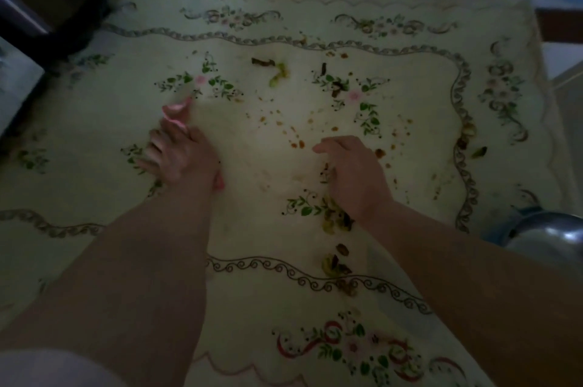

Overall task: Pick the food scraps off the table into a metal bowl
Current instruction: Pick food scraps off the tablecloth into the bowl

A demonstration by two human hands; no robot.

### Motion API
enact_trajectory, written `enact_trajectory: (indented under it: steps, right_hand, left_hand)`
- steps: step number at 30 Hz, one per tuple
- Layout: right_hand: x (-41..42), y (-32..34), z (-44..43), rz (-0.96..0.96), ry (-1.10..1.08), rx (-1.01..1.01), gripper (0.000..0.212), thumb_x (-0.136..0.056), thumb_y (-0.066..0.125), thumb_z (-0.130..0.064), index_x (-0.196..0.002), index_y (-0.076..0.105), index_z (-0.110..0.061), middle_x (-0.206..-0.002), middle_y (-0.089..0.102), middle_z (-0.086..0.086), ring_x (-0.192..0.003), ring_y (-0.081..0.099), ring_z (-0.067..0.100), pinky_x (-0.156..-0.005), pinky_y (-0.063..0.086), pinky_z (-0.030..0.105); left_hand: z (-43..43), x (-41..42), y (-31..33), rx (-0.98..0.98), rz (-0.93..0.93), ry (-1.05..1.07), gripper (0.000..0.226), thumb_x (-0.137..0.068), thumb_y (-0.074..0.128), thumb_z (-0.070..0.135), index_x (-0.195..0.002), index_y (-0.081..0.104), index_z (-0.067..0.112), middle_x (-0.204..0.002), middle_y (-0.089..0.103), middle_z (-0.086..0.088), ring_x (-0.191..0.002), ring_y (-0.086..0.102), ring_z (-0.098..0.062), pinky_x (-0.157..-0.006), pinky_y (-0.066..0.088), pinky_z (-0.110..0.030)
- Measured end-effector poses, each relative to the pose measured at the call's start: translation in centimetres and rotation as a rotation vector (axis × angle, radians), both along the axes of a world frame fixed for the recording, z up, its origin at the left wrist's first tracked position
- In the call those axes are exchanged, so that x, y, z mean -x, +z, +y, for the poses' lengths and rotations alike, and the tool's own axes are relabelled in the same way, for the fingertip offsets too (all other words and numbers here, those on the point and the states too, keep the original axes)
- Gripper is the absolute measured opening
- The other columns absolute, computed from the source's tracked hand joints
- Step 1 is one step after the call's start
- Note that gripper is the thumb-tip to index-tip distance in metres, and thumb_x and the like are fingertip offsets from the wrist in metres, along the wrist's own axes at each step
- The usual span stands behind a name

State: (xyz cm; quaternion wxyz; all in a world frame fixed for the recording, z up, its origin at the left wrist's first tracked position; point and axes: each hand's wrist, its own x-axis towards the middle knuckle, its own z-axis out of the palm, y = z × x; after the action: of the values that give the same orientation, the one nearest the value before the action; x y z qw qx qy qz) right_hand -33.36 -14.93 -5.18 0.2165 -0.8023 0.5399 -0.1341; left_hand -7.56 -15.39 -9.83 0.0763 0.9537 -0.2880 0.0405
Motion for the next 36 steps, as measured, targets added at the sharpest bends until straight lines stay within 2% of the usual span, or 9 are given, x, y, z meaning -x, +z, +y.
enact_trajectory:
  steps: [4, 9, 14, 17, 20, 28, 30, 33, 36]
  right_hand:
    - [0.7, 0.0, -0.5, -0.067, -0.024, 0.060, 0.055, -0.073, 0.054, 0.015, -0.121, 0.064, -0.011, -0.124, 0.062, 0.010, -0.116, 0.055, 0.029, -0.095, 0.047, 0.043]
    - [2.5, 0.4, -0.3, -0.021, -0.071, 0.020, 0.058, -0.074, 0.053, 0.013, -0.124, 0.061, -0.016, -0.129, 0.058, 0.005, -0.121, 0.050, 0.023, -0.099, 0.043, 0.036]
    - [4.0, 0.8, 1.1, 0.007, -0.085, -0.011, 0.054, -0.080, 0.053, 0.009, -0.126, 0.060, -0.018, -0.130, 0.057, 0.003, -0.119, 0.049, 0.021, -0.093, 0.044, 0.032]
    - [4.8, 1.3, 2.1, -0.005, -0.073, -0.033, 0.049, -0.082, 0.055, 0.003, -0.127, 0.060, -0.016, -0.131, 0.057, 0.003, -0.121, 0.047, 0.020, -0.095, 0.041, 0.031]
    - [5.5, 1.4, 3.3, -0.033, -0.100, -0.022, 0.055, -0.077, 0.053, 0.012, -0.124, 0.062, -0.015, -0.129, 0.058, 0.006, -0.120, 0.050, 0.024, -0.094, 0.041, 0.034]
    - [7.9, 2.1, 7.0, 0.059, -0.087, -0.062, 0.054, -0.082, 0.050, 0.006, -0.129, 0.057, -0.021, -0.133, 0.054, 0.000, -0.120, 0.046, 0.021, -0.096, 0.039, 0.031]
    - [8.6, 2.5, 8.0, 0.074, -0.087, -0.079, 0.055, -0.083, 0.049, 0.006, -0.130, 0.055, -0.023, -0.134, 0.052, -0.002, -0.121, 0.046, 0.021, -0.097, 0.039, 0.032]
    - [9.5, 2.8, 9.3, 0.116, -0.092, -0.087, 0.054, -0.086, 0.048, 0.005, -0.132, 0.053, -0.024, -0.134, 0.052, -0.001, -0.118, 0.047, 0.021, -0.098, 0.040, 0.032]
    - [10.0, 2.8, 10.1, 0.128, -0.097, -0.106, 0.052, -0.087, 0.048, 0.003, -0.132, 0.053, -0.023, -0.132, 0.053, 0.001, -0.120, 0.047, 0.021, -0.100, 0.040, 0.033]
  left_hand:
    - [-2.5, 0.1, 0.1, -0.033, 0.012, -0.149, 0.055, -0.096, 0.023, 0.038, -0.140, 0.042, 0.011, -0.137, 0.043, -0.018, -0.124, 0.039, -0.040, -0.112, 0.017, -0.059]
    - [-4.4, 3.3, 0.6, -0.173, 0.058, -0.386, 0.055, -0.102, 0.011, 0.046, -0.152, 0.023, 0.025, -0.155, 0.027, -0.008, -0.140, 0.024, -0.035, -0.119, 0.009, -0.050]
    - [-3.8, 6.2, 0.5, -0.218, 0.072, -0.619, 0.058, -0.100, 0.005, 0.051, -0.154, 0.014, 0.031, -0.158, 0.021, 0.001, -0.144, 0.018, -0.030, -0.120, 0.009, -0.048]
    - [-3.0, 8.3, 0.1, -0.182, 0.039, -0.809, 0.058, -0.099, 0.005, 0.049, -0.152, 0.020, 0.030, -0.152, 0.032, 0.000, -0.140, 0.027, -0.026, -0.117, 0.017, -0.048]
    - [-1.1, 11.5, 0.3, -0.128, 0.051, -0.977, 0.052, -0.102, 0.012, 0.041, -0.150, 0.029, 0.027, -0.150, 0.037, -0.001, -0.136, 0.031, -0.021, -0.114, 0.020, -0.042]
    - [4.6, 17.9, 1.1, -0.098, 0.184, -1.126, 0.041, -0.106, 0.030, 0.027, -0.146, 0.040, 0.028, -0.150, 0.039, 0.003, -0.134, 0.031, -0.020, -0.110, 0.017, -0.027]
    - [5.3, 18.3, 1.4, -0.096, 0.326, -1.114, 0.039, -0.103, 0.039, 0.020, -0.140, 0.050, 0.026, -0.144, 0.047, 0.001, -0.129, 0.038, -0.025, -0.108, 0.026, -0.026]
    - [6.5, 18.9, 4.1, -0.026, 0.717, -0.981, 0.029, -0.098, 0.051, 0.015, -0.123, 0.067, 0.015, -0.115, 0.061, -0.002, -0.105, 0.055, -0.022, -0.094, 0.045, -0.031]
    - [7.5, 17.9, 6.9, 0.282, 0.956, -0.700, 0.029, -0.096, 0.050, 0.021, -0.107, 0.070, 0.004, -0.096, 0.067, -0.011, -0.089, 0.061, -0.024, -0.088, 0.052, -0.037]
